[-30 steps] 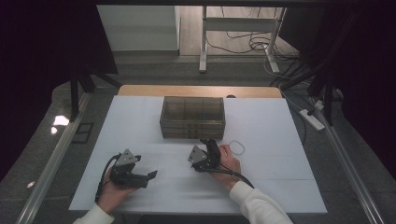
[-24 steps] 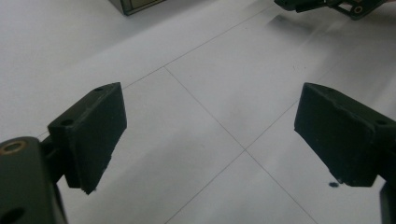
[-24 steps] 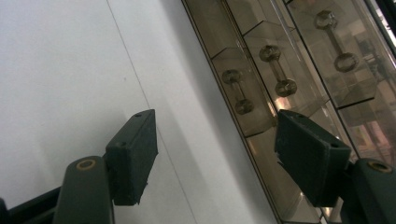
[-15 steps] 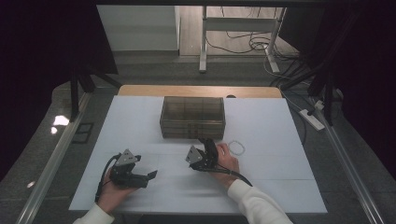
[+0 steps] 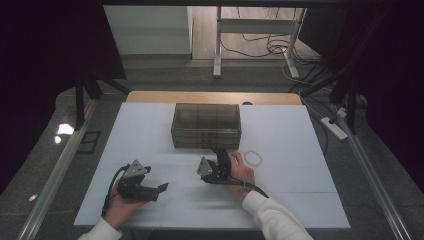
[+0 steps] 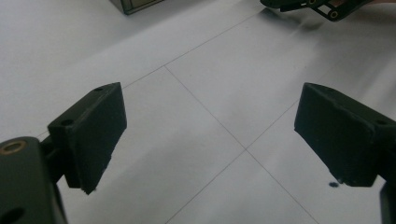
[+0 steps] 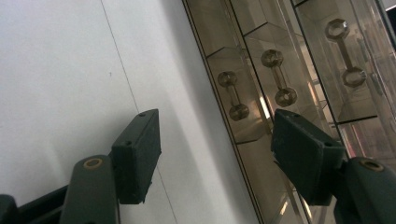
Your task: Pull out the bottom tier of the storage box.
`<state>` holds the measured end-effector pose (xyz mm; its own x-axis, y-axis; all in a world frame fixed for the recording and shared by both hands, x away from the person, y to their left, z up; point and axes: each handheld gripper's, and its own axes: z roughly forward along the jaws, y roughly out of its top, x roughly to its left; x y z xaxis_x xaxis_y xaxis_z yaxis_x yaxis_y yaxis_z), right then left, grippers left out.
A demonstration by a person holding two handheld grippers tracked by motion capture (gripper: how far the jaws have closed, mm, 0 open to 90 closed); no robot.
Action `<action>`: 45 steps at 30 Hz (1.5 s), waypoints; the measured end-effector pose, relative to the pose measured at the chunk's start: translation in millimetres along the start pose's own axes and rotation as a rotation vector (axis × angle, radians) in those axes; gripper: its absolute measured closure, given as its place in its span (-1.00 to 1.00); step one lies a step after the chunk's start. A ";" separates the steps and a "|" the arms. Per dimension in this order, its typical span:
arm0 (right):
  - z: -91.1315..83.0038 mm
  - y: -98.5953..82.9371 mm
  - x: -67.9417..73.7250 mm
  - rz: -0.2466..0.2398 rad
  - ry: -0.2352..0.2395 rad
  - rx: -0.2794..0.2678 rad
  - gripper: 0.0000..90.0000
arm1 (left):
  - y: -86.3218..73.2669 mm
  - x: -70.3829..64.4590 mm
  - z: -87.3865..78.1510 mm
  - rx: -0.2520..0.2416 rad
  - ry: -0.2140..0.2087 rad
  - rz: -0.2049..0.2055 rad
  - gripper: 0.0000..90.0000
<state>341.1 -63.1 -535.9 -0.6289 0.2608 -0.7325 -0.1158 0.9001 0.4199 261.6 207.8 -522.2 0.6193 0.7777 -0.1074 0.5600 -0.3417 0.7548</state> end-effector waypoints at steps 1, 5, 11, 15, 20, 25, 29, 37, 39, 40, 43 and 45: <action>0.2 0.0 -0.1 -0.010 -0.002 0.003 -0.26 | 0.0 0.0 0.0 0.000 0.000 0.000 -0.78; 2.1 0.6 0.7 -0.021 -0.009 0.005 -0.24 | 0.0 0.0 -0.2 0.000 0.000 0.000 -0.78; 4.0 2.2 1.9 -0.044 -0.024 0.009 -0.19 | 0.0 0.0 -0.3 0.000 0.000 0.000 -0.78; 5.4 3.5 2.4 -0.059 -0.036 0.010 -0.17 | 0.0 0.1 -0.7 -0.002 0.000 0.001 -0.78; 8.1 4.6 3.4 -0.077 -0.042 0.014 -0.14 | -0.1 0.3 -0.7 -0.003 0.001 0.000 -0.78; 10.6 5.1 3.8 -0.095 -0.048 0.014 -0.08 | 0.0 0.1 -0.6 -0.002 0.000 0.000 -0.78; 12.7 4.8 3.9 -0.106 -0.052 0.022 -0.04 | 0.0 0.2 -0.8 -0.003 0.000 0.000 -0.78; 17.3 6.1 4.4 -0.132 -0.067 0.028 0.03 | -0.4 0.3 -0.8 -0.003 0.000 -0.004 -0.78; 18.5 6.1 4.3 -0.131 -0.067 0.031 0.06 | -0.5 0.4 -1.0 -0.004 0.000 -0.004 -0.78; 19.0 6.2 4.2 -0.136 -0.067 0.037 0.09 | -0.5 0.4 -0.9 -0.004 0.000 -0.005 -0.78; 21.0 6.1 4.7 -0.146 -0.077 0.039 0.12 | -0.5 0.4 -0.7 -0.003 -0.001 -0.005 -0.78; 22.2 6.2 4.9 -0.151 -0.084 0.037 0.13 | -0.4 0.3 -0.7 -0.003 -0.001 -0.005 -0.78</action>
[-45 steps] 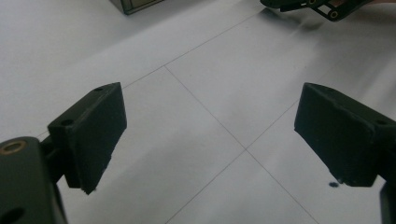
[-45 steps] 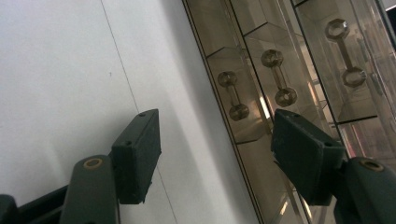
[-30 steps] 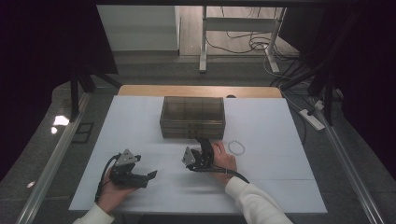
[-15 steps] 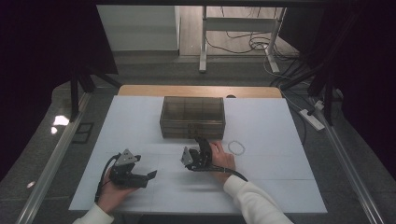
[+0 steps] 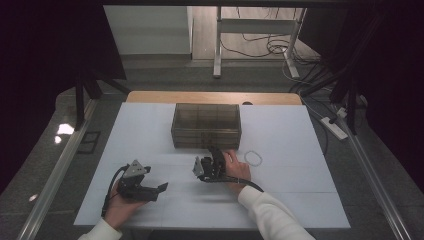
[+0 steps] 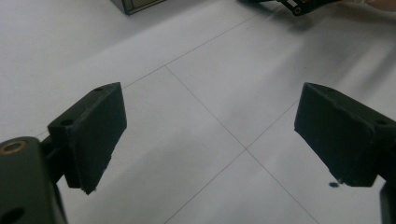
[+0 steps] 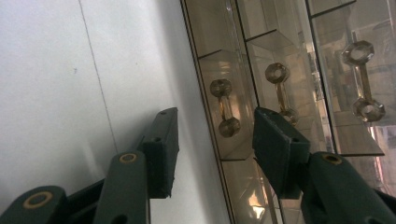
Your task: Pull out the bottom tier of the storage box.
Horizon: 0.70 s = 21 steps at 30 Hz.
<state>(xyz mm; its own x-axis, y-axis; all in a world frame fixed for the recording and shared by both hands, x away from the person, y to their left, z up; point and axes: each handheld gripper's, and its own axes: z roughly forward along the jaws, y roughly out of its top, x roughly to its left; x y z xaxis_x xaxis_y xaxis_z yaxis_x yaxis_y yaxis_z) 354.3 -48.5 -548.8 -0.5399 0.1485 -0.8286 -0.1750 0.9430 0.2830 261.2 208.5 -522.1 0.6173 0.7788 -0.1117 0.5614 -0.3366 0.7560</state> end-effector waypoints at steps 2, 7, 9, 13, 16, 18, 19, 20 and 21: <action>0.7 0.3 0.3 -0.006 -0.006 0.008 0.15 | 0.0 0.0 -0.1 0.000 0.000 0.000 -0.78; 2.8 -0.1 0.0 -0.010 -0.012 0.020 0.19 | -0.1 0.0 -0.1 -0.001 0.001 0.000 -0.78; 3.9 -0.4 0.2 -0.013 -0.017 0.023 0.21 | -0.1 -0.1 -0.1 -0.001 0.001 0.000 -0.78; 6.1 -0.7 0.9 -0.032 -0.028 0.031 0.28 | -0.1 0.0 -0.1 0.000 0.001 0.000 -0.78; 8.0 -1.3 1.3 -0.034 -0.038 0.037 0.34 | 0.0 0.1 -0.1 -0.001 0.001 0.000 -0.78; 9.1 -1.5 1.6 -0.042 -0.049 0.042 0.37 | 0.0 0.0 -0.1 0.000 0.001 0.000 -0.78; 9.6 -1.6 1.6 -0.044 -0.048 0.045 0.39 | 0.0 0.0 -0.1 0.000 0.001 0.001 -0.78; 10.1 -1.6 1.8 -0.045 -0.050 0.045 0.40 | 0.0 0.0 -0.2 -0.001 0.001 0.001 -0.78; 10.6 -1.6 2.1 -0.045 -0.054 0.044 0.40 | 0.0 0.0 -0.2 -0.001 0.001 0.001 -0.78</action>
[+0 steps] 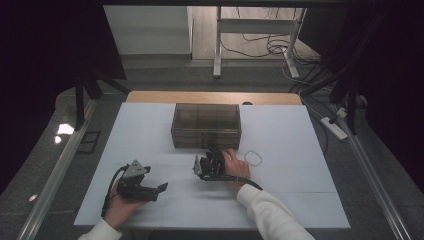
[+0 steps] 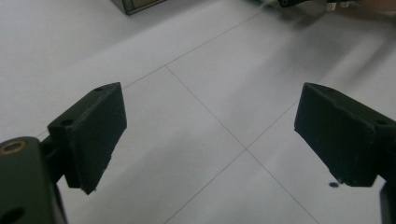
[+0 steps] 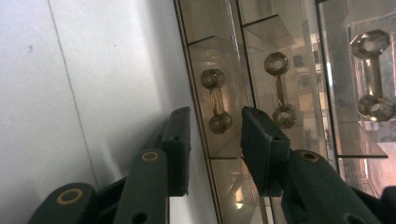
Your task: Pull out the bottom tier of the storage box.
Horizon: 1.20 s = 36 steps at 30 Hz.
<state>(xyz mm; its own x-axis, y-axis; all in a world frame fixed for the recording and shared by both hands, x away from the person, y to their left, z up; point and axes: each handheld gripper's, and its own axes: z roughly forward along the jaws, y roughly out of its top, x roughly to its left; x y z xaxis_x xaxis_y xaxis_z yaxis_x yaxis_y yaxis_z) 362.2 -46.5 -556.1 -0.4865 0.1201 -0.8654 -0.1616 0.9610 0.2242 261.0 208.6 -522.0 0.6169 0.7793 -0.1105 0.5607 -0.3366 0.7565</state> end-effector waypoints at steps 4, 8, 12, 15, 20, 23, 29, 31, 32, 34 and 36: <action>1.3 0.9 1.3 -0.008 -0.009 0.002 0.45 | 0.2 -0.3 -0.1 -0.001 0.000 0.000 -0.78; 3.2 1.1 1.4 -0.015 -0.020 -0.001 0.48 | 0.3 -0.6 0.0 0.000 0.001 0.001 -0.78; 4.1 1.9 2.3 -0.026 -0.026 0.001 0.50 | 0.3 -0.5 -0.3 -0.002 0.002 0.001 -0.78; 5.0 2.6 1.9 -0.029 -0.026 -0.003 0.52 | 0.3 -0.6 -0.1 0.000 0.002 0.002 -0.78; 6.0 4.3 2.3 -0.041 -0.039 -0.001 0.60 | 0.2 -0.2 -0.3 0.001 0.008 -0.003 -0.79; 6.2 5.9 3.6 -0.061 -0.060 0.001 0.65 | 0.3 0.1 -0.3 0.001 0.010 -0.001 -0.79; 8.1 6.8 6.9 -0.091 -0.075 0.012 0.72 | 0.2 0.3 -0.5 0.000 0.010 0.001 -0.79; 8.2 6.8 6.8 -0.093 -0.076 0.013 0.73 | 0.2 0.4 -0.5 0.000 0.010 0.001 -0.79; 8.1 6.8 6.7 -0.091 -0.076 0.014 0.73 | 0.2 0.4 -0.6 0.000 0.010 0.001 -0.79; 8.1 7.0 7.2 -0.092 -0.077 0.017 0.74 | 0.2 0.3 -0.7 -0.001 0.010 0.000 -0.79; 8.2 7.2 7.4 -0.099 -0.074 0.015 0.74 | 0.2 0.1 -0.6 -0.001 0.010 -0.001 -0.79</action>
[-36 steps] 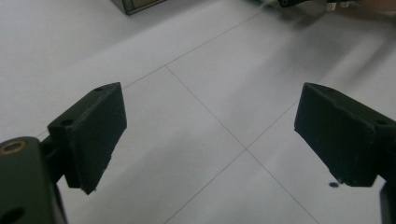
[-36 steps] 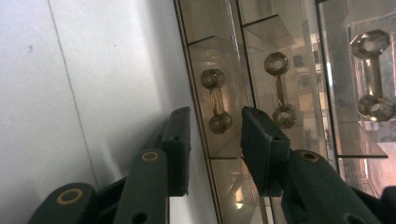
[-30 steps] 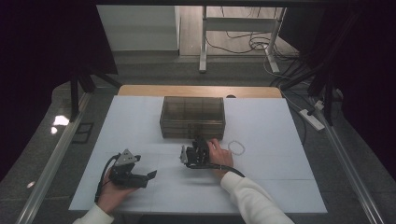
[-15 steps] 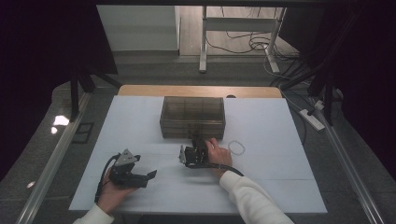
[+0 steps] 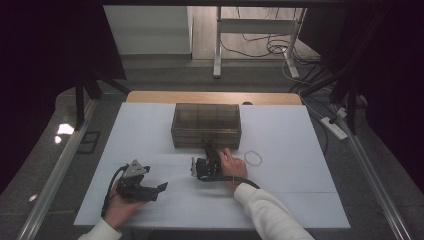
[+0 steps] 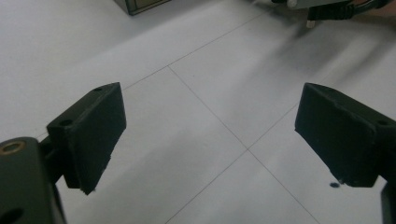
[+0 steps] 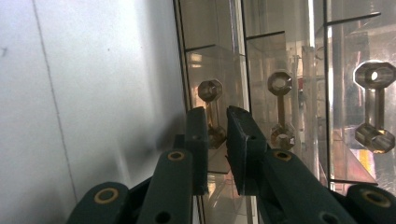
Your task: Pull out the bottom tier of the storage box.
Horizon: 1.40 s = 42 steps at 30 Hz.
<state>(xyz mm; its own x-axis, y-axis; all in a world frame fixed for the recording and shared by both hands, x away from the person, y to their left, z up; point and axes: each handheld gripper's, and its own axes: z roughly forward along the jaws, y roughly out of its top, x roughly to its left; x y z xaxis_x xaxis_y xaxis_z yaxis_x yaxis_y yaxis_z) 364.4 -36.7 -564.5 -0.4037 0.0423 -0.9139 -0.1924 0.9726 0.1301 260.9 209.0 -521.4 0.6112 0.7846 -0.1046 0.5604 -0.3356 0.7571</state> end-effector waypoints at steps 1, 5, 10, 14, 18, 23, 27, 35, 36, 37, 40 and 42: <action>-0.2 0.1 0.4 0.001 -0.002 0.001 0.74 | 0.0 0.0 0.0 0.000 0.000 0.000 -0.79; -2.0 -0.2 -0.3 -0.001 -0.016 -0.010 0.75 | 0.0 0.3 0.1 0.000 0.000 0.002 -0.79; -2.9 -0.6 -0.8 0.000 -0.013 -0.010 0.75 | -0.1 0.5 -0.3 -0.001 0.001 -0.001 -0.79; -5.5 0.0 -1.9 -0.001 -0.013 -0.011 0.76 | -0.1 0.8 -0.2 -0.001 0.001 0.000 -0.79; -8.0 -0.1 -0.1 -0.001 -0.017 -0.007 0.76 | -0.2 0.5 0.2 0.001 0.000 -0.002 -0.79; -11.2 0.1 2.0 -0.003 -0.014 -0.008 0.75 | -0.1 0.7 0.2 0.000 0.001 -0.004 -0.79; -13.5 1.0 4.8 -0.010 -0.006 -0.010 0.75 | -0.1 0.7 0.4 0.001 0.000 -0.003 -0.79; -16.3 -1.4 1.8 0.040 0.036 -0.029 0.73 | 0.1 0.7 0.6 0.001 -0.001 -0.003 -0.79; -17.4 -2.1 0.2 0.066 0.047 -0.039 0.68 | 0.1 0.7 0.6 0.001 -0.001 -0.003 -0.79; -18.2 -3.0 -2.4 0.083 0.068 -0.050 0.57 | 0.1 0.9 0.5 0.001 -0.001 -0.003 -0.79; -21.0 -5.4 -8.9 0.168 0.136 -0.076 0.42 | 0.1 1.1 0.5 0.000 0.000 -0.004 -0.79; -23.6 -7.4 -13.2 0.223 0.180 -0.101 0.31 | 0.0 1.3 0.5 0.000 0.001 -0.005 -0.79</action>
<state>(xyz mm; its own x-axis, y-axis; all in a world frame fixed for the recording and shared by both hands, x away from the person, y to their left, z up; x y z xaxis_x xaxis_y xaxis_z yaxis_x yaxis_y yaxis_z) 350.0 -49.8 -544.4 -0.5961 0.2025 -0.7769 -0.1655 0.9159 0.3657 261.9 209.8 -521.9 0.6079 0.7866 -0.1080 0.5634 -0.3315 0.7568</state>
